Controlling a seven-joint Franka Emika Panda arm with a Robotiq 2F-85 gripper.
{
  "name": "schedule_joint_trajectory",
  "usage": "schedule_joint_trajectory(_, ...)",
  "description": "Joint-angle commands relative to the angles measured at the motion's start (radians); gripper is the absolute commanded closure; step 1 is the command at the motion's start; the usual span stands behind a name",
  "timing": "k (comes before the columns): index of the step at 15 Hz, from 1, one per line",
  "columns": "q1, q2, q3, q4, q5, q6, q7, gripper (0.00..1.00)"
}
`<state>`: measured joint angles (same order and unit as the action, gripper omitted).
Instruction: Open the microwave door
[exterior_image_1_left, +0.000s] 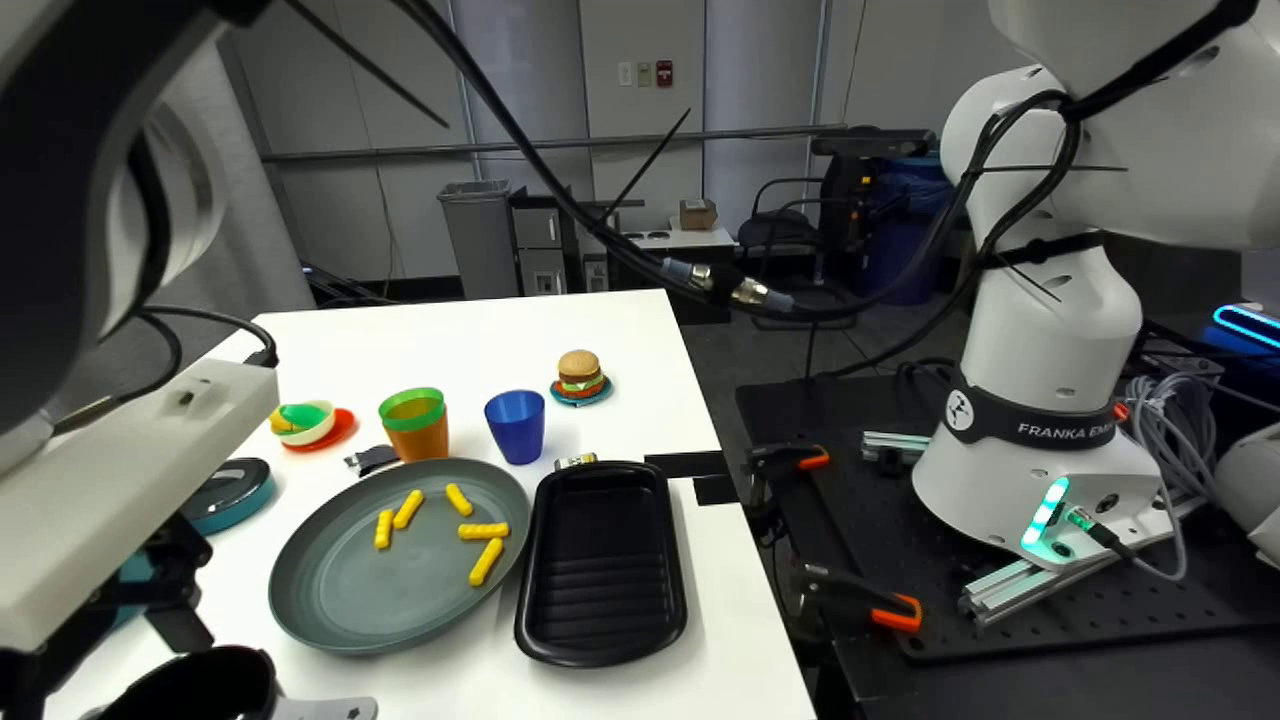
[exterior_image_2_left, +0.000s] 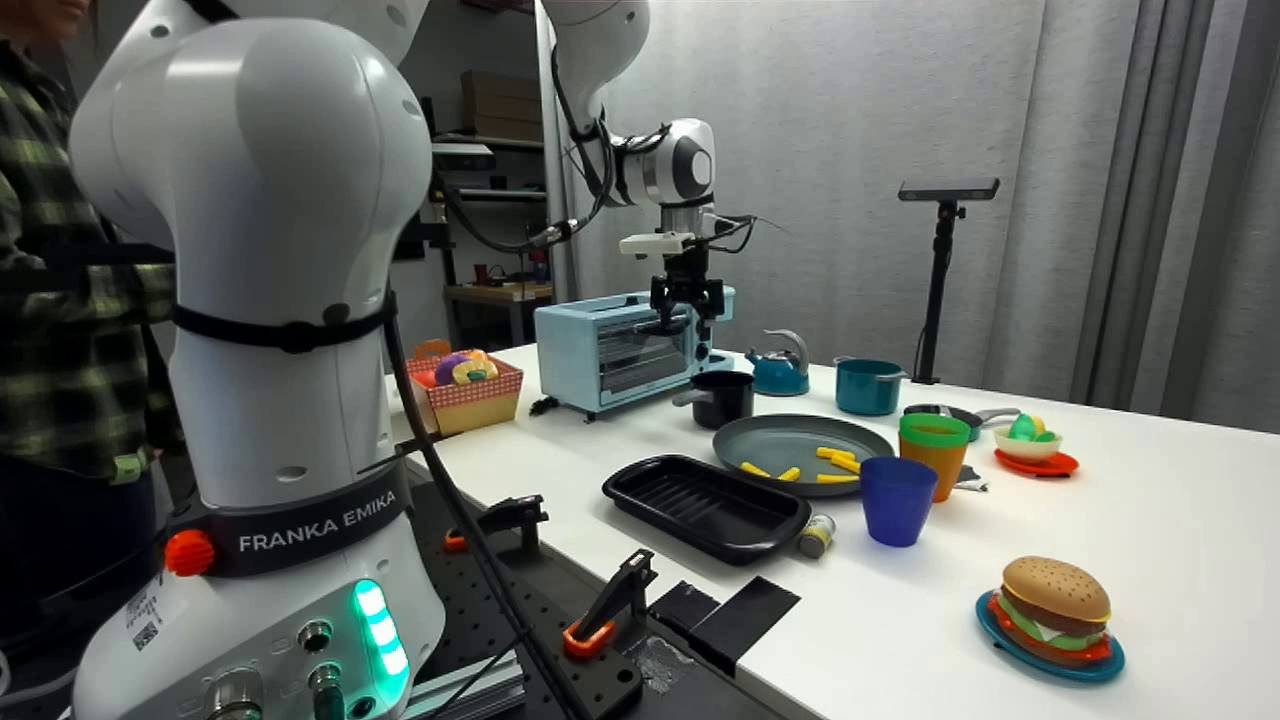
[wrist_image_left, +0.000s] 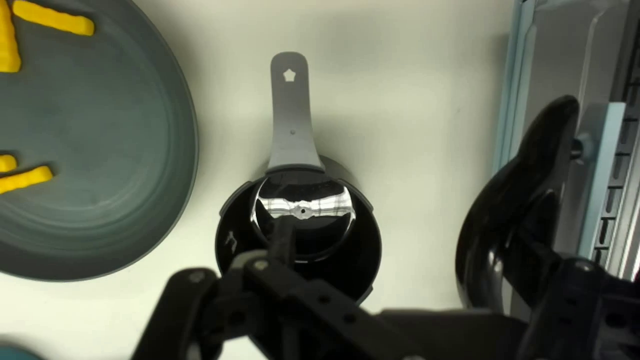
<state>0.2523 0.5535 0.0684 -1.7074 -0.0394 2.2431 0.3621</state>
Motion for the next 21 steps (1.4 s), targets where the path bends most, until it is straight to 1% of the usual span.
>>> schedule_joint_trajectory(1,-0.032,-0.049,-0.002,-0.062,0.026,0.017,-0.036,0.00)
schedule_joint_trajectory(16,-0.102,-0.034,-0.007,-0.125,0.087,0.074,-0.077,0.00)
schedule_joint_trajectory(21,-0.124,-0.027,-0.004,-0.134,0.131,0.077,-0.105,0.00)
